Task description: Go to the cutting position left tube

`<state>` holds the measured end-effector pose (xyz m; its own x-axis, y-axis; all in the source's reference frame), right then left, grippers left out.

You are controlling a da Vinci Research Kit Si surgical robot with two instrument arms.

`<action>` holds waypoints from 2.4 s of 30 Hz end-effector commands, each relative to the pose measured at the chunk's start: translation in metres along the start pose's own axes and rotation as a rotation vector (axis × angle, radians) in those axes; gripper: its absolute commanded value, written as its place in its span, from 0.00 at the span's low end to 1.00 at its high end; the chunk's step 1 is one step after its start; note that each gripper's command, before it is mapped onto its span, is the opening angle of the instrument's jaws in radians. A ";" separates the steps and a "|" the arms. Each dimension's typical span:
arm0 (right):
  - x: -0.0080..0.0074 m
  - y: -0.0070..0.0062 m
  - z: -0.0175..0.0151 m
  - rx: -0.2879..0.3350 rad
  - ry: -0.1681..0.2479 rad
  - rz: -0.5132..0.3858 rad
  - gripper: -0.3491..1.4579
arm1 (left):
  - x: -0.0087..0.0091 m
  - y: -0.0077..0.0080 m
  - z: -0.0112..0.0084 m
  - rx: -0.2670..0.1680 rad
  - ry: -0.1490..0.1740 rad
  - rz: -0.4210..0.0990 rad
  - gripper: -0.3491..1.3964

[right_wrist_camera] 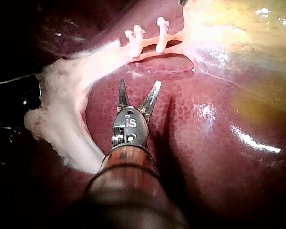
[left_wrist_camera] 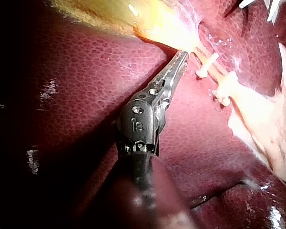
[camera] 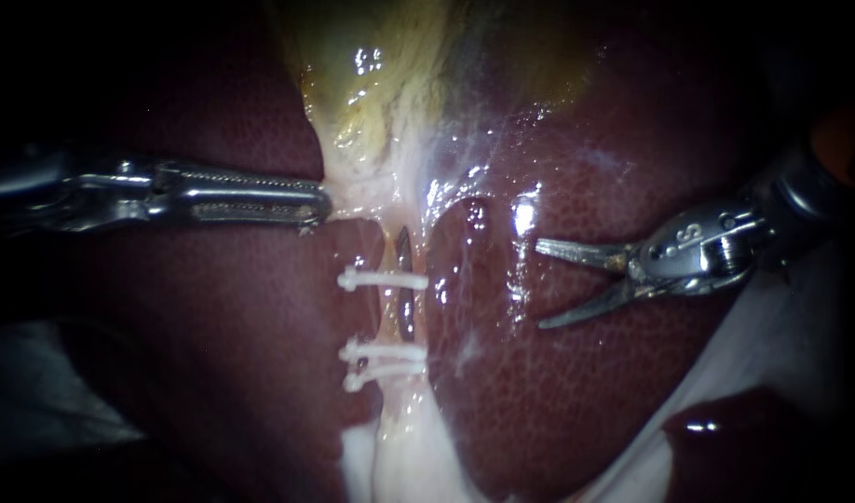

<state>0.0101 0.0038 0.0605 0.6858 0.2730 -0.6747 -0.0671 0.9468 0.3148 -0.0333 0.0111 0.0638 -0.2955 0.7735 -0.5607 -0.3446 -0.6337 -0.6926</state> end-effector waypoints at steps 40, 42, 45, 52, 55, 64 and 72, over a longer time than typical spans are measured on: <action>0.0033 -0.0039 0.0148 0.281 0.142 0.197 1.00 | 0.0039 0.0020 -0.0064 0.029 0.036 -0.004 0.00; 0.0030 -0.0036 0.0154 0.289 0.141 0.204 1.00 | 0.0039 0.0020 -0.0064 0.029 0.036 -0.004 0.00; 0.0023 -0.0029 0.0162 0.302 0.137 0.221 1.00 | 0.0039 0.0020 -0.0064 0.029 0.036 -0.004 0.00; 0.0009 -0.0012 0.0170 0.310 0.135 0.234 1.00 | 0.0039 0.0020 -0.0064 0.030 0.037 -0.004 0.00; 0.0006 -0.0008 0.0172 0.317 0.138 0.232 1.00 | 0.0039 0.0020 -0.0064 0.030 0.037 -0.004 0.00; 0.0009 -0.0009 0.0180 0.379 0.162 0.186 0.99 | 0.0039 0.0020 -0.0064 0.030 0.037 -0.004 0.00; 0.0023 -0.0012 0.0197 0.436 0.184 0.136 0.94 | 0.0039 0.0020 -0.0063 0.030 0.037 -0.004 0.00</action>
<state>0.0263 -0.0001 0.0716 0.5472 0.4516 -0.7047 0.1948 0.7501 0.6320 -0.0295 0.0129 0.0574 -0.2613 0.7754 -0.5749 -0.3724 -0.6305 -0.6811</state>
